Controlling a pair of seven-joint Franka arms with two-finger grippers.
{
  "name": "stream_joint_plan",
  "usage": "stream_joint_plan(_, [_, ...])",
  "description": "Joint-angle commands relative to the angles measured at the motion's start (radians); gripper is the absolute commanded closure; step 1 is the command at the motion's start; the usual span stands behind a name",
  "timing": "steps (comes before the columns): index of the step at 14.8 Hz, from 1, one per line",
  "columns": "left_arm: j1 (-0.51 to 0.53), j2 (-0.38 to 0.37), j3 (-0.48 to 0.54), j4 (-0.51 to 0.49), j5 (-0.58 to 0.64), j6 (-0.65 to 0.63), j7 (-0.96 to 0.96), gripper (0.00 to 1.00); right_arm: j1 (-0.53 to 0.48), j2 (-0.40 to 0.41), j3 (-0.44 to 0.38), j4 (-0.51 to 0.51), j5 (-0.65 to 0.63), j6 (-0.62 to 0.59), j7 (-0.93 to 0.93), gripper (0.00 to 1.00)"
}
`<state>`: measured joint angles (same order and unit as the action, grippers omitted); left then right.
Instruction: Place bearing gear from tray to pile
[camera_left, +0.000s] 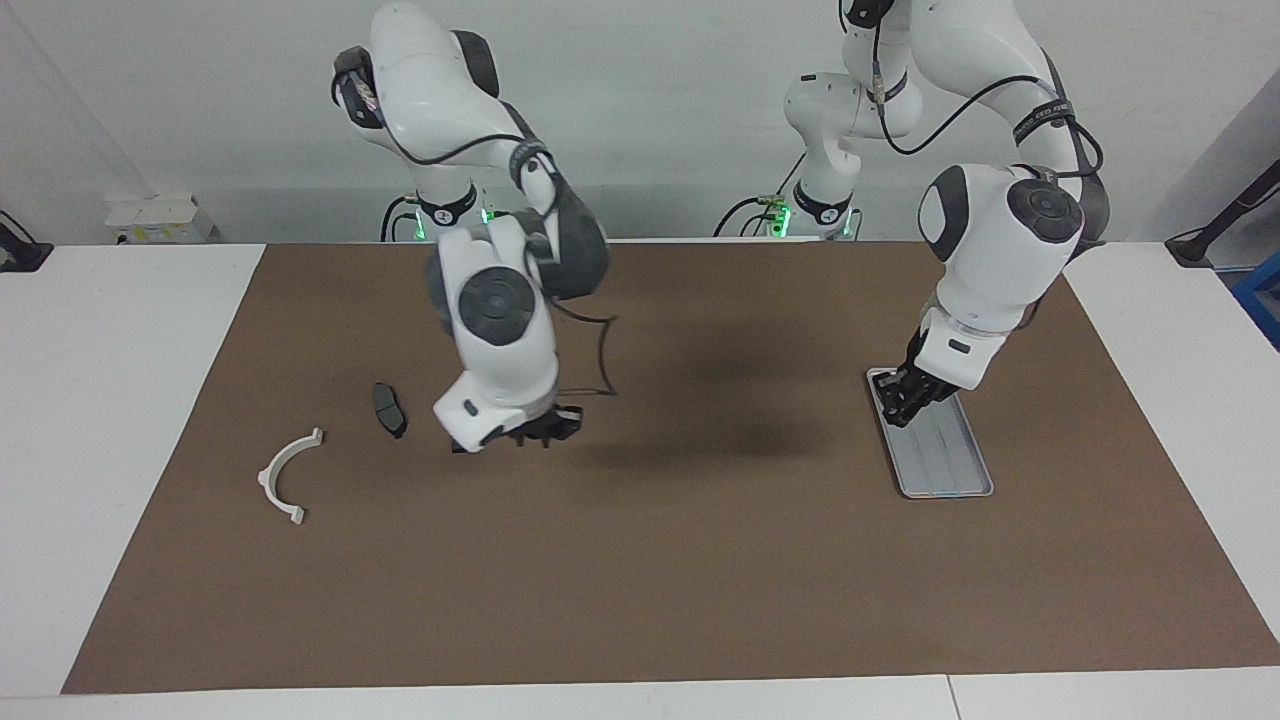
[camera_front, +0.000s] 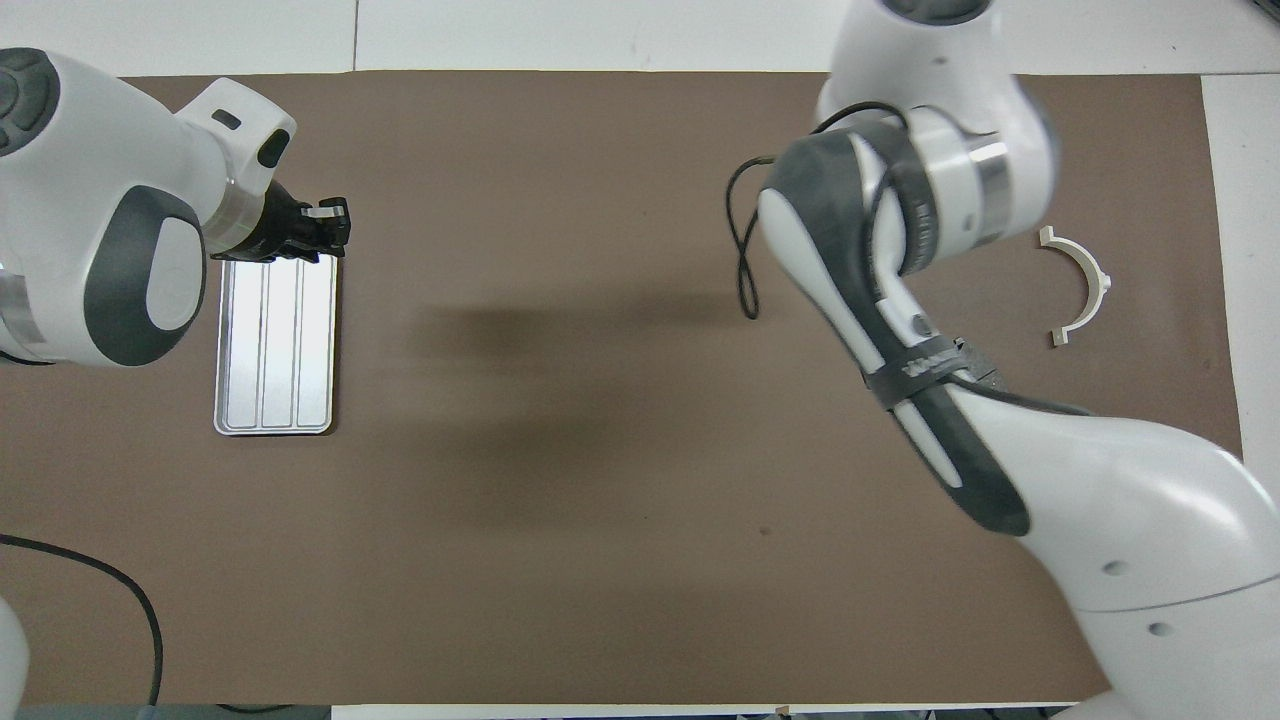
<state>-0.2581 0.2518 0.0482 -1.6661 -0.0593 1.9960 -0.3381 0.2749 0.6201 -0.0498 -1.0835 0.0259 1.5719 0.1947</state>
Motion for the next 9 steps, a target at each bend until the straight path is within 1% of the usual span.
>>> stream_joint_plan(1, [-0.119,0.011,0.009,0.016,0.033,0.017,-0.140,1.00,-0.095,-0.017,0.024,-0.033,-0.062,0.023,-0.257,1.00])
stream_joint_plan(2, [-0.159,0.015,0.009,0.017,0.033,0.018,-0.197,1.00,-0.120,-0.019,0.024,-0.047,-0.070,0.074,-0.312,1.00])
stream_joint_plan(3, [-0.203,0.041,0.009,0.022,0.033,0.018,-0.244,1.00,-0.143,-0.026,0.022,-0.091,-0.073,0.126,-0.351,1.00])
stream_joint_plan(4, [-0.243,0.061,0.010,0.034,0.033,0.021,-0.289,1.00,-0.166,-0.057,0.024,-0.161,-0.079,0.181,-0.371,1.00])
stream_joint_plan(6, [-0.303,0.118,0.010,0.071,0.041,0.033,-0.360,1.00,-0.200,-0.111,0.024,-0.353,-0.084,0.369,-0.405,1.00])
stream_joint_plan(7, [-0.341,0.145,0.010,0.078,0.051,0.044,-0.402,1.00,-0.212,-0.120,0.022,-0.425,-0.086,0.457,-0.411,1.00])
stream_joint_plan(9, [-0.375,0.175,0.009,0.083,0.065,0.092,-0.455,1.00,-0.235,-0.102,0.022,-0.492,-0.086,0.577,-0.420,1.00])
